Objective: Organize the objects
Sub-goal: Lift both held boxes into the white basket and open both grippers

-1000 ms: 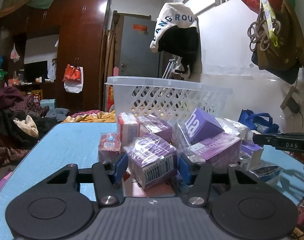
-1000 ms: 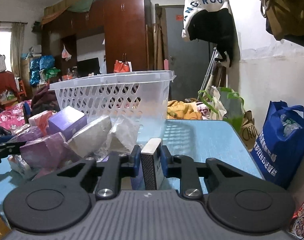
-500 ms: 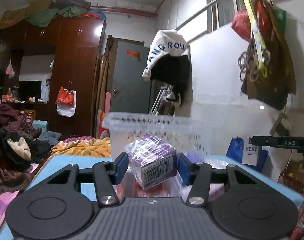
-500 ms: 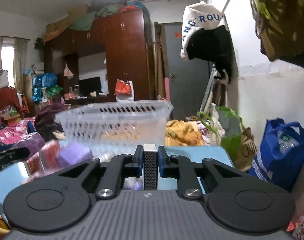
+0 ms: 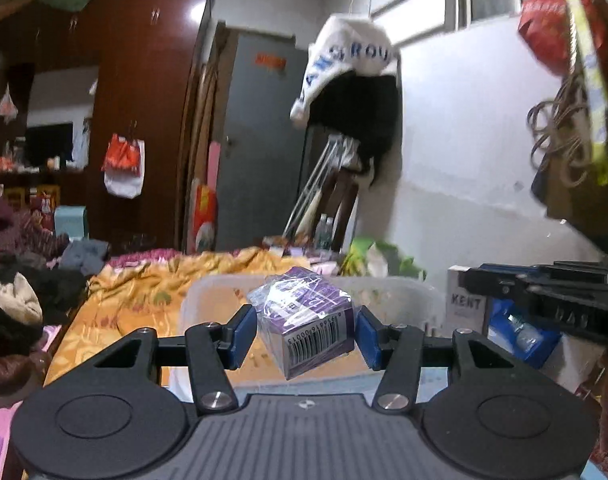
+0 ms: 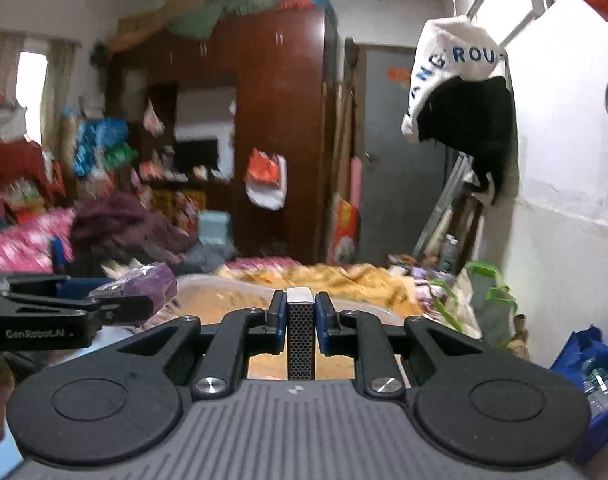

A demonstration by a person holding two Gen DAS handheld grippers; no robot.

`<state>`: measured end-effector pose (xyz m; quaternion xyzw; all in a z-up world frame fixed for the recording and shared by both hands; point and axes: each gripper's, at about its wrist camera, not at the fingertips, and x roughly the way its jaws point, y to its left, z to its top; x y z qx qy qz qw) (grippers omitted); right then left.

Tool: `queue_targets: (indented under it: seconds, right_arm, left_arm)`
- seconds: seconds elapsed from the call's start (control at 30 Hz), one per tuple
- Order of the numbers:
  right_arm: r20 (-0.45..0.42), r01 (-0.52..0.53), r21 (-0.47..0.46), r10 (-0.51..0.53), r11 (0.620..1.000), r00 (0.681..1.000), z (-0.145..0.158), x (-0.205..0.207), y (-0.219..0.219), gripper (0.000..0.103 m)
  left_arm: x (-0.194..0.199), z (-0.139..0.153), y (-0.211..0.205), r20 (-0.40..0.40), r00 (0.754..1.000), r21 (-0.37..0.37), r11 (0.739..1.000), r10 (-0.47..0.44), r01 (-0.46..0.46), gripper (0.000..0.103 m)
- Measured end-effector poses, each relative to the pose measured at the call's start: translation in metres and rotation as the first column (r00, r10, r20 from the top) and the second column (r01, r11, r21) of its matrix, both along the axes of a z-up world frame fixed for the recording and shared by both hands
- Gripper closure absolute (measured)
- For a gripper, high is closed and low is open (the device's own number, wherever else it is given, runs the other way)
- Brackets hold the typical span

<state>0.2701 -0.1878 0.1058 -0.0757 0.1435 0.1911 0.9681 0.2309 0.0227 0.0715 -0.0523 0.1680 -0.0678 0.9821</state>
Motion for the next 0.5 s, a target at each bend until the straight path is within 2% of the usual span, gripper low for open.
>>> queue_targets:
  seconds: [0.03, 0.07, 0.1, 0.13, 0.17, 0.2, 0.3, 0.37, 0.47, 0.5]
  right_arm:
    - [-0.02, -0.01, -0.018, 0.01, 1.0, 1.0, -0.005, 0.007, 0.003, 0.085]
    - [-0.038, -0.015, -0.027, 0.014, 1.0, 0.999, -0.009, 0.011, 0.005, 0.077]
    - [-0.032, -0.002, -0.03, 0.001, 1.0, 0.999, -0.013, 0.011, 0.005, 0.056]
    - [-0.023, 0.005, -0.031, -0.006, 1.0, 1.0, -0.016, 0.008, 0.004, 0.042]
    - [-0.011, 0.0, -0.028, 0.0, 1.0, 1.0, -0.019, 0.001, 0.002, 0.02]
    - [0.019, -0.006, -0.022, 0.007, 1.0, 1.0, -0.021, -0.012, -0.003, 0.01]
    - [0.059, -0.023, 0.027, 0.021, 0.999, 0.998, -0.033, -0.051, -0.02, 0.003]
    - [0.082, -0.018, 0.057, 0.014, 0.998, 0.997, -0.043, -0.075, -0.033, 0.0]
    - [0.083, 0.007, 0.057, -0.012, 0.998, 0.996, -0.063, -0.108, -0.049, 0.0]
    - [0.084, 0.02, 0.089, -0.027, 0.996, 0.996, -0.072, -0.119, -0.057, 0.0]
  left_arm:
    - [0.007, -0.004, -0.002, -0.021, 1.0, 0.018, 1.0, -0.015, 0.015, 0.04]
    - [0.012, -0.007, -0.003, -0.034, 0.999, 0.03, 0.999, -0.018, 0.019, 0.035]
    - [0.012, -0.011, -0.003, -0.031, 1.0, 0.037, 0.999, 0.003, -0.002, 0.032]
    - [0.007, -0.012, -0.002, -0.021, 1.0, 0.043, 0.999, 0.009, -0.008, 0.031]
    - [-0.001, -0.014, 0.0, -0.008, 1.0, 0.042, 0.999, 0.002, -0.002, 0.029]
    - [-0.012, -0.015, 0.003, 0.006, 1.0, 0.038, 0.999, -0.002, 0.002, 0.026]
    - [-0.051, -0.019, 0.009, 0.046, 0.999, 0.018, 0.999, -0.029, 0.028, 0.016]
    - [-0.075, -0.025, 0.008, 0.06, 0.997, 0.035, 0.999, -0.04, 0.038, 0.016]
    - [-0.109, -0.04, 0.007, 0.083, 0.995, 0.049, 0.998, -0.048, 0.044, 0.016]
    - [-0.122, -0.048, 0.009, 0.098, 0.994, 0.039, 0.999, -0.042, 0.038, 0.014]
